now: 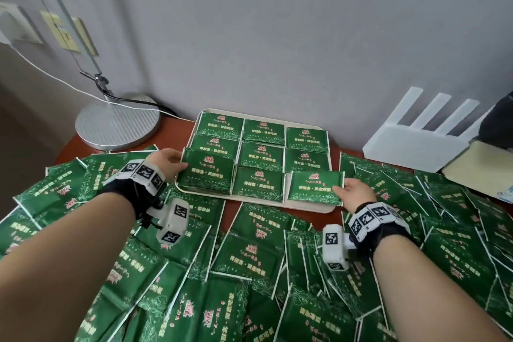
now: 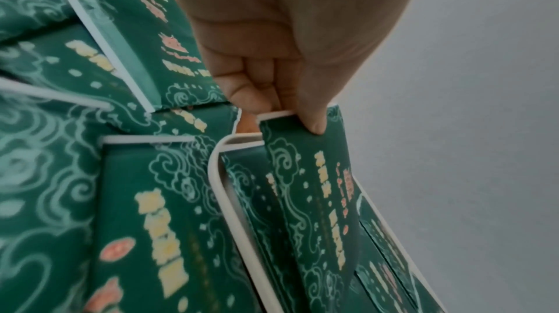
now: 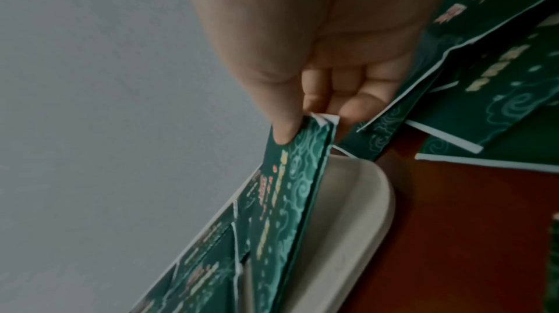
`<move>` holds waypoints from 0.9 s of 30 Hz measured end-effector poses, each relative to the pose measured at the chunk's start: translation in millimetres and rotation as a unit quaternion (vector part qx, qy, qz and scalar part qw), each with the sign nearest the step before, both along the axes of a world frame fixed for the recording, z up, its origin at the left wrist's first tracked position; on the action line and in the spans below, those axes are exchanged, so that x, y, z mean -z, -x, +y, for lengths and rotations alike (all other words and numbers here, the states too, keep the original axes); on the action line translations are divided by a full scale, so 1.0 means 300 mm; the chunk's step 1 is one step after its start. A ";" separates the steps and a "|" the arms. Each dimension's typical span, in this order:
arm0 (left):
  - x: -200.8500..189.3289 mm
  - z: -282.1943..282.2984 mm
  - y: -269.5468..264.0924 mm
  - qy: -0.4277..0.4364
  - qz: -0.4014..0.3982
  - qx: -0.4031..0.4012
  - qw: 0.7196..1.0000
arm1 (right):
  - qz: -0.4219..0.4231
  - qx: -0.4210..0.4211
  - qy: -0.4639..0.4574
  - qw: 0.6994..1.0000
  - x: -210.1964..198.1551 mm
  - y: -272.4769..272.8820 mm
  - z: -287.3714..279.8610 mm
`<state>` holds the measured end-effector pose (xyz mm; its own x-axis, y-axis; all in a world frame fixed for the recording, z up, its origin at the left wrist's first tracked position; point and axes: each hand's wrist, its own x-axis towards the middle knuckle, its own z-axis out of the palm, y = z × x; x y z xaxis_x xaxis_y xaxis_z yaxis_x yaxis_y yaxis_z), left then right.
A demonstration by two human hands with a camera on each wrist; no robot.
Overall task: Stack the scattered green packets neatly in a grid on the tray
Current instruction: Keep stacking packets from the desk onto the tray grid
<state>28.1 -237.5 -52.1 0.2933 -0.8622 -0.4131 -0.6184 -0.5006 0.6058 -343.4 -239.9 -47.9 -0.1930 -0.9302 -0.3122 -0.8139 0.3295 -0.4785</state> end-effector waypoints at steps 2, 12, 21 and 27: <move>0.019 -0.019 -0.022 -0.021 -0.002 -0.002 1.000 | 0.010 -0.002 -0.023 1.000 0.019 0.006 -0.026; 0.087 -0.048 -0.057 -0.029 -0.045 0.001 0.999 | -0.007 0.057 -0.041 0.998 0.108 0.036 -0.061; 0.086 -0.066 -0.042 -0.027 -0.079 0.021 0.996 | -0.018 0.084 -0.034 0.996 0.134 0.045 -0.058; 0.085 -0.067 -0.046 -0.028 -0.092 0.026 0.995 | -0.004 0.074 -0.033 0.997 0.139 0.045 -0.061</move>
<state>41.9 -257.7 -77.5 0.3231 -0.8552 -0.4053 -0.7422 -0.4947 0.4520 -356.9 -258.1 -89.7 -0.3242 -0.8690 -0.3738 -0.7495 0.4770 -0.4590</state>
